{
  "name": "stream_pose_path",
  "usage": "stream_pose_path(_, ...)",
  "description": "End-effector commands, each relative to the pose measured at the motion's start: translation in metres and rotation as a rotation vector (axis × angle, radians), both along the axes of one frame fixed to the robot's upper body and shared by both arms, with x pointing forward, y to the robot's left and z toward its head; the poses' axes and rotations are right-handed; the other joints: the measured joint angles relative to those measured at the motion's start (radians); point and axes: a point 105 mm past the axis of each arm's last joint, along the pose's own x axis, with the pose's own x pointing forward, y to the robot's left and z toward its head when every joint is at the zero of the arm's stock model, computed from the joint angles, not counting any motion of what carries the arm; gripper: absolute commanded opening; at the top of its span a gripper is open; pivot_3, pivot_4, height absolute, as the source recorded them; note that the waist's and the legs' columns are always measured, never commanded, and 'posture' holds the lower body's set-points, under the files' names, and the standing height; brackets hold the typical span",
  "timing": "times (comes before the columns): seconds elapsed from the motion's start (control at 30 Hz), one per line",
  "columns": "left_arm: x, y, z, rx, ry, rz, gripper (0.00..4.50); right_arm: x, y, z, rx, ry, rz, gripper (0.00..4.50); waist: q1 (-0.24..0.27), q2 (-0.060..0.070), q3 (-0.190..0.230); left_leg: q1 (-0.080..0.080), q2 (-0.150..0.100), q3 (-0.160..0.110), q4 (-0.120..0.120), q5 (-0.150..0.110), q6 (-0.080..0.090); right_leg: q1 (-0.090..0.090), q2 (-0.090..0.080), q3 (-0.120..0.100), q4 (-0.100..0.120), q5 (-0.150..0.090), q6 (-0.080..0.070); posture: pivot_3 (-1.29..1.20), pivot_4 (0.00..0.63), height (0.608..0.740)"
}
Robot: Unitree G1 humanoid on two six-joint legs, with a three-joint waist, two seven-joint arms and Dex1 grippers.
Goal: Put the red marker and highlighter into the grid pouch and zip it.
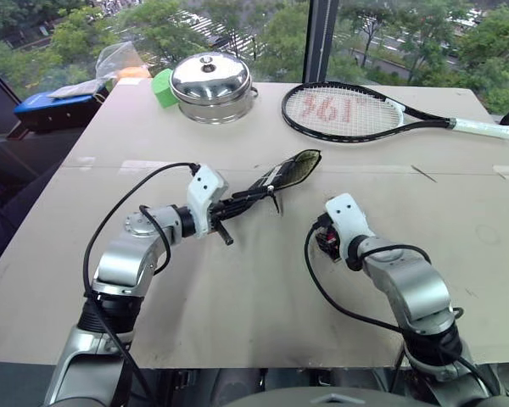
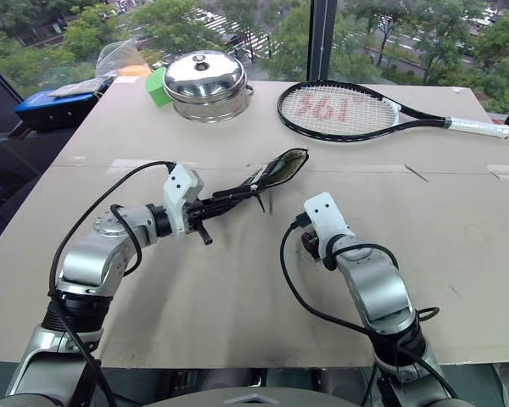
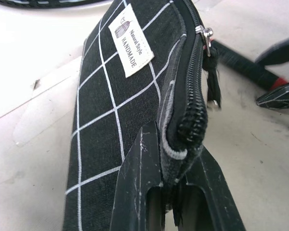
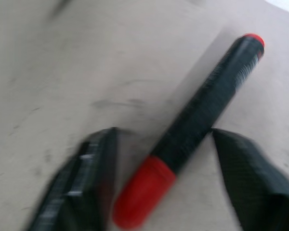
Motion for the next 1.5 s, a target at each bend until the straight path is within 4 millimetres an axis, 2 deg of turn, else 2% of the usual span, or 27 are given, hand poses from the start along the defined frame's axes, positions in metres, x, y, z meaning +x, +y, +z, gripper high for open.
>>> stream_pose_path(0.03, -0.004, -0.01, 0.015, -0.017, -0.052, -0.05, 0.0, -0.001, -0.032, -0.009, -0.082, 0.003, -0.096, 1.44, 0.005, 0.0, 0.0, 0.0, 0.0, 0.0, 0.0, 0.0, 0.0, 0.0, 0.0, 0.0, 0.0, 0.0, 0.0, 0.0, 0.15, 0.74)
stream_pose_path(0.07, -0.005, -0.011, 0.015, -0.016, -0.052, -0.059, 0.0, -0.002, -0.034, -0.006, -0.075, -0.01, -0.083, 0.97, 0.007, 0.0, 0.0, 0.0, 0.0, -0.001, 0.0, 0.0, 0.001, 0.0, -0.001, -0.001, 0.0, 0.0, 0.0, 0.0, 0.15, 0.74)
stream_pose_path(0.13, -0.007, -0.013, 0.013, -0.013, -0.05, -0.079, 0.0, -0.007, -0.042, 0.005, -0.084, -0.052, -0.023, 0.35, 0.011, 0.0, 0.0, 0.0, -0.001, -0.001, 0.001, -0.002, 0.004, 0.001, -0.004, -0.001, 0.0, -0.002, -0.003, 0.0, 0.15, 0.74)
stream_pose_path(0.27, -0.01, -0.017, 0.009, 0.013, -0.056, -0.123, 0.0, -0.017, -0.058, 0.041, -0.233, -0.191, 0.188, 0.3, 0.005, 0.001, 0.001, -0.002, -0.002, 0.001, 0.002, -0.002, 0.005, 0.001, -0.006, 0.0, -0.003, -0.002, -0.003, 0.0, 0.15, 0.74)
stream_pose_path(0.37, -0.01, -0.02, 0.007, 0.022, -0.063, -0.146, 0.0, -0.021, -0.061, 0.069, -0.342, -0.267, 0.333, 0.3, -0.006, 0.003, 0.002, -0.001, -0.002, 0.002, 0.001, -0.004, 0.007, 0.0, -0.005, 0.001, -0.003, -0.003, -0.002, 0.0, 0.15, 0.74)
stream_pose_path(0.57, -0.015, -0.031, 0.005, 0.041, -0.082, -0.214, 0.0, -0.008, -0.058, 0.093, -0.475, -0.352, 0.471, 0.3, -0.016, 0.002, 0.002, 0.0, 0.003, -0.002, -0.001, -0.005, 0.008, 0.0, 0.004, 0.0, -0.002, -0.001, 0.001, 0.0, 0.15, 0.74)
stream_pose_path(0.83, -0.022, -0.039, 0.004, 0.071, -0.122, -0.277, 0.0, 0.009, -0.039, 0.092, -0.607, -0.406, 0.686, 0.3, -0.016, 0.002, 0.002, 0.0, 0.002, 0.002, 0.0, -0.005, 0.008, -0.001, -0.001, 0.002, -0.003, -0.002, -0.002, 0.0, 0.15, 0.74)
stream_pose_path(1.0, -0.028, -0.047, 0.003, 0.087, -0.16, -0.335, 0.0, 0.036, -0.019, 0.085, -0.771, -0.498, 0.848, 0.3, -0.02, 0.002, 0.002, 0.0, 0.001, 0.003, 0.001, -0.005, 0.008, -0.001, -0.001, 0.003, -0.003, -0.003, -0.003, 0.0, 0.15, 0.74)
stream_pose_path(1.1, -0.029, -0.05, 0.003, 0.095, -0.177, -0.354, 0.0, 0.047, -0.005, 0.084, -0.797, -0.53, 0.934, 0.3, -0.022, 0.002, 0.002, 0.0, 0.0, 0.003, 0.001, -0.002, 0.004, -0.001, 0.0, 0.003, -0.002, -0.001, -0.001, 0.0, 0.15, 0.74)
stream_pose_path(1.13, -0.029, -0.051, 0.003, 0.094, -0.178, -0.355, 0.0, 0.047, -0.003, 0.083, -0.798, -0.532, 0.957, 1.34, -0.02, 0.002, 0.002, 0.0, 0.0, 0.003, 0.001, -0.002, 0.004, -0.001, 0.001, 0.003, -0.002, -0.001, 0.001, 0.0, 0.15, 0.74)
stream_pose_path(1.17, -0.029, -0.052, 0.002, 0.092, -0.177, -0.354, 0.0, 0.048, -0.003, 0.082, -0.799, -0.533, 0.973, 1.82, -0.018, 0.002, 0.002, 0.0, 0.0, 0.003, 0.001, -0.002, 0.003, -0.001, 0.001, 0.002, -0.002, 0.0, 0.001, 0.0, 0.15, 0.74)
stream_pose_path(1.2, -0.028, -0.052, 0.002, 0.089, -0.175, -0.351, 0.0, 0.047, -0.005, 0.083, -0.796, -0.533, 0.977, 2.08, -0.014, 0.002, 0.002, -0.001, 0.0, 0.003, 0.0, -0.002, 0.003, -0.001, 0.001, 0.002, -0.002, 0.0, 0.001, 0.0, 0.15, 0.74)
stream_pose_path(1.23, -0.027, -0.052, 0.002, 0.08, -0.17, -0.339, 0.0, 0.045, -0.007, 0.088, -0.761, -0.536, 0.957, 2.74, -0.013, 0.002, 0.002, -0.001, 0.001, 0.003, 0.0, -0.002, 0.003, -0.001, 0.0, 0.002, -0.002, 0.0, 0.001, 0.0, 0.15, 0.74)
stream_pose_path(1.3, -0.024, -0.053, 0.002, 0.06, -0.16, -0.312, 0.0, 0.035, -0.022, 0.105, -0.617, -0.487, 0.863, 3.5, -0.003, 0.002, 0.002, -0.001, 0.001, 0.003, 0.0, -0.002, 0.003, -0.001, 0.0, 0.002, -0.003, 0.0, 0.001, 0.0, 0.15, 0.74)
stream_pose_path(1.4, -0.02, -0.054, 0.003, 0.026, -0.142, -0.281, 0.0, 0.012, -0.038, 0.127, -0.265, -0.353, 0.687, 3.5, 0.005, 0.002, 0.002, -0.002, 0.001, 0.002, 0.001, -0.002, 0.003, 0.0, -0.001, 0.001, -0.002, 0.0, 0.001, 0.0, 0.15, 0.74)
stream_pose_path(1.5, -0.018, -0.056, 0.005, 0.007, -0.134, -0.269, 0.0, -0.023, -0.044, 0.13, 0.035, -0.188, 0.626, 3.5, 0.003, 0.002, 0.002, -0.001, 0.002, 0.001, 0.001, -0.004, 0.007, 0.001, -0.002, 0.001, -0.002, 0.0, 0.001, 0.0, 0.15, 0.74)
